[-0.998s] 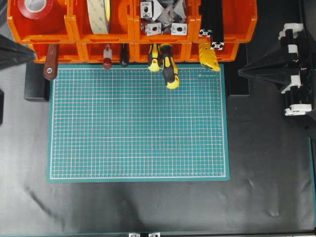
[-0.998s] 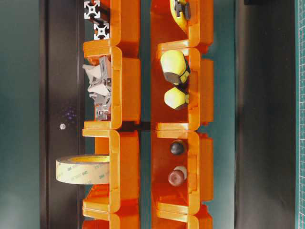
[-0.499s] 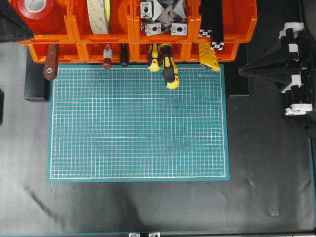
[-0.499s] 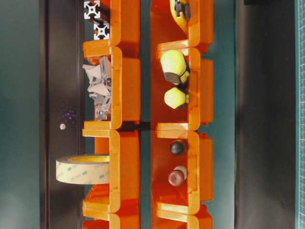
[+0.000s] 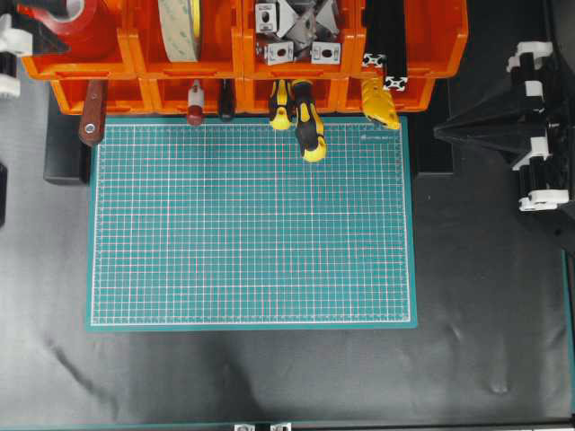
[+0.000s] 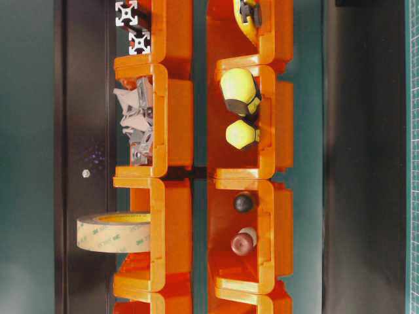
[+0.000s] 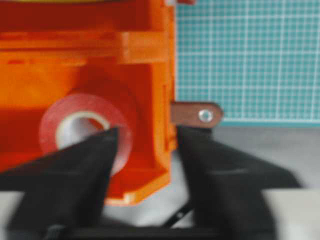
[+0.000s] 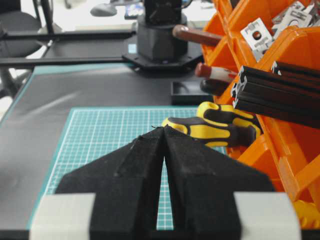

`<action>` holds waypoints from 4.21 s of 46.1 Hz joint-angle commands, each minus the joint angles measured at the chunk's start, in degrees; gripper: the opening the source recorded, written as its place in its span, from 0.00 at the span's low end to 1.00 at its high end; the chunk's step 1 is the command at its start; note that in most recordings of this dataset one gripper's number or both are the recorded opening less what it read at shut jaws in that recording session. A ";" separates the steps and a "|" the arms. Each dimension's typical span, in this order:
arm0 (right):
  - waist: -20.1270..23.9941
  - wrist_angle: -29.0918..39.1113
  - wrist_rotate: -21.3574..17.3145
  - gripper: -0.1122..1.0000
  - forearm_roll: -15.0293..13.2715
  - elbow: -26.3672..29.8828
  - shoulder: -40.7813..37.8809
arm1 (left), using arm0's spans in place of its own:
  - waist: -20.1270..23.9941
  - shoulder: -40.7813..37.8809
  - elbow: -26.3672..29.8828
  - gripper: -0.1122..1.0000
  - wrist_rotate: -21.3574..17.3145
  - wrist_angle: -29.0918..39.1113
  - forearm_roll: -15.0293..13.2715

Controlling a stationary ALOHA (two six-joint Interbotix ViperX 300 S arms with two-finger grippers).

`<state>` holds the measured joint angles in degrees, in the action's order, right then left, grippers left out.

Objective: Pick vinyl tape from container rack with left arm.
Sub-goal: 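Insert the left gripper fingers into the red tape roll's core and close, then pull the red tape roll out of the bin with the left gripper, then carry the red tape roll over the mat center and lower it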

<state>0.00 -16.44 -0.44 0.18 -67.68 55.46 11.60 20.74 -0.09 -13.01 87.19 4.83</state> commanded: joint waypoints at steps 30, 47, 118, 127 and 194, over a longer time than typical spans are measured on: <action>0.09 -0.53 0.00 0.09 0.09 1.58 0.00 | 2.20 0.00 -5.36 0.79 0.26 -3.16 0.18; 0.09 -0.44 0.00 0.09 0.09 1.58 0.00 | 2.29 0.09 -6.59 0.78 0.53 -4.22 0.26; 0.44 0.00 0.26 0.09 0.09 1.85 2.81 | -27.95 -3.87 0.18 0.26 11.87 -26.02 0.00; 0.44 -0.26 0.18 0.09 0.09 1.93 3.16 | -28.39 -7.03 -12.13 0.26 12.22 -33.05 0.00; 0.09 0.00 0.09 0.09 0.09 2.99 6.15 | -25.58 -26.63 -16.35 0.28 16.52 -47.37 0.00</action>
<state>0.18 -16.35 -0.26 0.18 -66.53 61.96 -14.15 -6.86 -18.11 3.52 40.25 4.75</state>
